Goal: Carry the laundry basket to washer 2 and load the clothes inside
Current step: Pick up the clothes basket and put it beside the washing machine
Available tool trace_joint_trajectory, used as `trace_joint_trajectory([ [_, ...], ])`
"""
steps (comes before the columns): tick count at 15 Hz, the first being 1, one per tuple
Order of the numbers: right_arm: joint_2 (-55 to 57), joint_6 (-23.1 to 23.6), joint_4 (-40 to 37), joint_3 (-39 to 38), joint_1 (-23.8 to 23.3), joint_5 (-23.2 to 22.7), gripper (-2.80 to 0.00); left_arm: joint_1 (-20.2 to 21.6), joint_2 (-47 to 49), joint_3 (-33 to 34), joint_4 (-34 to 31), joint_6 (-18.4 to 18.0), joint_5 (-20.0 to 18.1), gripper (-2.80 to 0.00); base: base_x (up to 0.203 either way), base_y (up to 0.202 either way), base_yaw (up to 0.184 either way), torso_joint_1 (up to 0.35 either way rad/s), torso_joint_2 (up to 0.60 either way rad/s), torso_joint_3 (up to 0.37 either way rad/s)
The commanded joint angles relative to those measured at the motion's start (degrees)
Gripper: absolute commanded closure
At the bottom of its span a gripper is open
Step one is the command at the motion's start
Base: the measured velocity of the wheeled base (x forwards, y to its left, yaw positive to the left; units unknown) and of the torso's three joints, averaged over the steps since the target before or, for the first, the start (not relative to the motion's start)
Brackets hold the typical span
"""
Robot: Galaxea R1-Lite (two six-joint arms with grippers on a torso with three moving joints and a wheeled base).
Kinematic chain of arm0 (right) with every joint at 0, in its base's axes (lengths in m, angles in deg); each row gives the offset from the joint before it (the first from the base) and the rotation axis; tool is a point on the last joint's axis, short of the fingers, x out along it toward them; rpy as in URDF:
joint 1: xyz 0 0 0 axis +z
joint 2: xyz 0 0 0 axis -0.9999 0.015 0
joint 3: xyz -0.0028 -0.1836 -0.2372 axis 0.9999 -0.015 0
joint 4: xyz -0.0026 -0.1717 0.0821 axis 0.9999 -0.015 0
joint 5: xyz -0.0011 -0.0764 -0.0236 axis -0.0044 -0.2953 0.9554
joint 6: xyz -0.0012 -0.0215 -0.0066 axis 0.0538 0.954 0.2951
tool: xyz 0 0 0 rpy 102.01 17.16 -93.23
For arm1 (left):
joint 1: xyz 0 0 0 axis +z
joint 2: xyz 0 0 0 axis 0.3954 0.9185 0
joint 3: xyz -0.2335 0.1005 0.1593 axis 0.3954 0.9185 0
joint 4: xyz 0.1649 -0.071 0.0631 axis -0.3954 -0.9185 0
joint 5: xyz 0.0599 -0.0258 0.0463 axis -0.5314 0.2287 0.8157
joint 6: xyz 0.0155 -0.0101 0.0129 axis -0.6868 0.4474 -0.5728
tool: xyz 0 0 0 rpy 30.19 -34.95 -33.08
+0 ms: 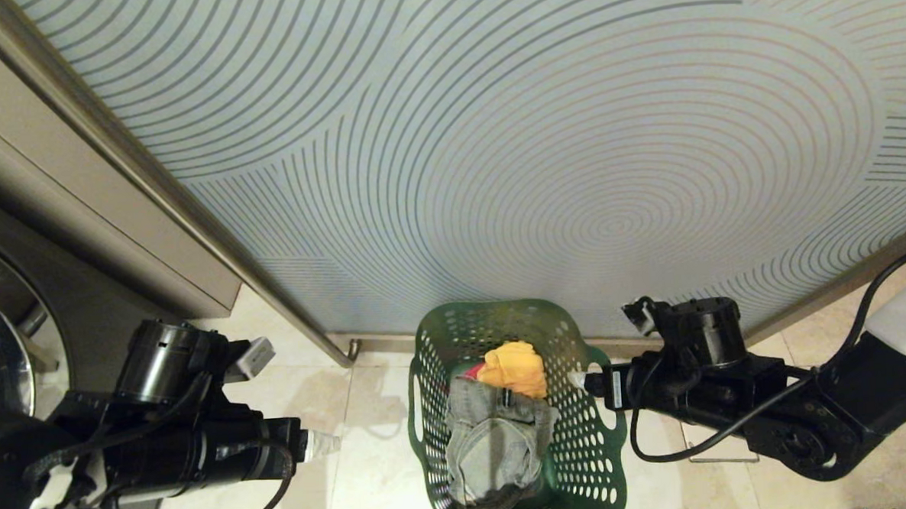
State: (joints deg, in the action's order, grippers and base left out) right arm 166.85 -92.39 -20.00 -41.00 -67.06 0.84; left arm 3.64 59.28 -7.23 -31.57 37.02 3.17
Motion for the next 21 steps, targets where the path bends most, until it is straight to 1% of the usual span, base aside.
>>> trace_joint_trajectory([
  [1,0.3,0.1,0.3,-1.5,0.1,0.1,-2.8,-1.1,0.2,-0.2,0.1,0.7,0.0,-2.8,0.0,0.0,0.0,0.0,0.0,0.0],
  [6,-1.3,0.0,0.3,-2.3,0.2,0.3,-2.8,-1.1,0.6,-0.2,0.5,0.8,-0.1,-2.8,0.0,0.0,0.0,0.0,0.0,0.0],
  [8,-1.4,0.0,0.2,-2.1,0.2,0.4,-2.8,-1.1,1.5,0.3,2.6,0.8,-0.1,-2.8,0.0,0.0,0.0,0.0,0.0,0.0],
  [12,-2.1,0.0,0.2,-2.6,0.2,0.5,-2.8,-1.1,3.4,0.4,4.7,0.8,-0.2,-2.8,0.0,0.0,0.0,0.0,0.0,0.0],
  [17,-2.2,0.1,0.0,-2.3,0.2,0.8,-2.8,-1.1,4.7,-0.1,4.8,0.9,-0.3,-2.8,0.0,0.0,0.0,0.0,0.0,0.0],
  [19,-2.1,0.2,-0.1,-2.1,0.3,5.1,-2.8,-1.4,5.1,-0.5,4.8,0.9,-0.3,-2.8,0.0,0.0,0.0,0.0,0.0,0.0],
  [21,-2.1,0.1,-0.2,-2.9,0.6,5.6,-2.8,-2.4,5.4,-0.6,4.9,0.9,-0.1,-2.8,0.0,0.0,0.0,0.0,0.0,0.0],
])
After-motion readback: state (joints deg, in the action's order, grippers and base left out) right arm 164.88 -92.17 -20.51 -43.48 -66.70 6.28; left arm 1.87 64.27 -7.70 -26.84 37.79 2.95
